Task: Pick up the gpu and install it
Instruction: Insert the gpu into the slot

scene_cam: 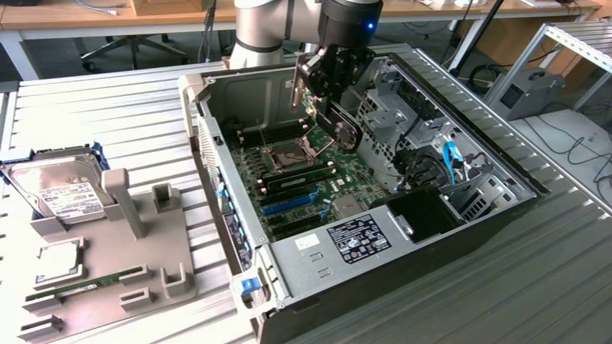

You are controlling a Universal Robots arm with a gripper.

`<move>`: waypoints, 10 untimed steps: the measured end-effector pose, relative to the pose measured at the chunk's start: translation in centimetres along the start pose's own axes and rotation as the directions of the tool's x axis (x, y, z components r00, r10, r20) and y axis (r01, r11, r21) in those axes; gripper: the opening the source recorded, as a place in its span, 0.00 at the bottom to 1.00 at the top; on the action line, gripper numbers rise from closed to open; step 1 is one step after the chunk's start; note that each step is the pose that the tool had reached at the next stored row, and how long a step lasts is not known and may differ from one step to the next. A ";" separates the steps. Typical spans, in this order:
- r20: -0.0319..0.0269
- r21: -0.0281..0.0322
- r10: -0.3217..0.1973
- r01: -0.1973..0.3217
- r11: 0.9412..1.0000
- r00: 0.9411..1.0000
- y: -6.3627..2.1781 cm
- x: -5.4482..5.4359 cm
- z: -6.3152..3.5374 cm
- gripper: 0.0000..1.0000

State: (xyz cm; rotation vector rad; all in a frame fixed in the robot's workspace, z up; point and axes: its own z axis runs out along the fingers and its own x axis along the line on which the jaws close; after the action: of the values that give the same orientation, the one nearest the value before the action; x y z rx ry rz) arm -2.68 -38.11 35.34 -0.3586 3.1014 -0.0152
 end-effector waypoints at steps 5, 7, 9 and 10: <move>0.000 0.000 -0.007 0.007 1.000 1.000 0.00 0.0 0.00 0.26; 0.000 0.000 -0.011 0.011 1.000 1.000 0.00 0.0 0.00 0.26; 0.000 0.000 -0.015 0.015 1.000 1.000 0.00 0.0 0.00 0.26; 0.000 0.000 -0.017 0.017 1.000 1.000 0.00 0.0 0.00 0.26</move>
State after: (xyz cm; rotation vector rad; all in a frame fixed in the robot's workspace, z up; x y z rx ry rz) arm -2.68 -38.11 35.34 -0.3843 3.0982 -0.0149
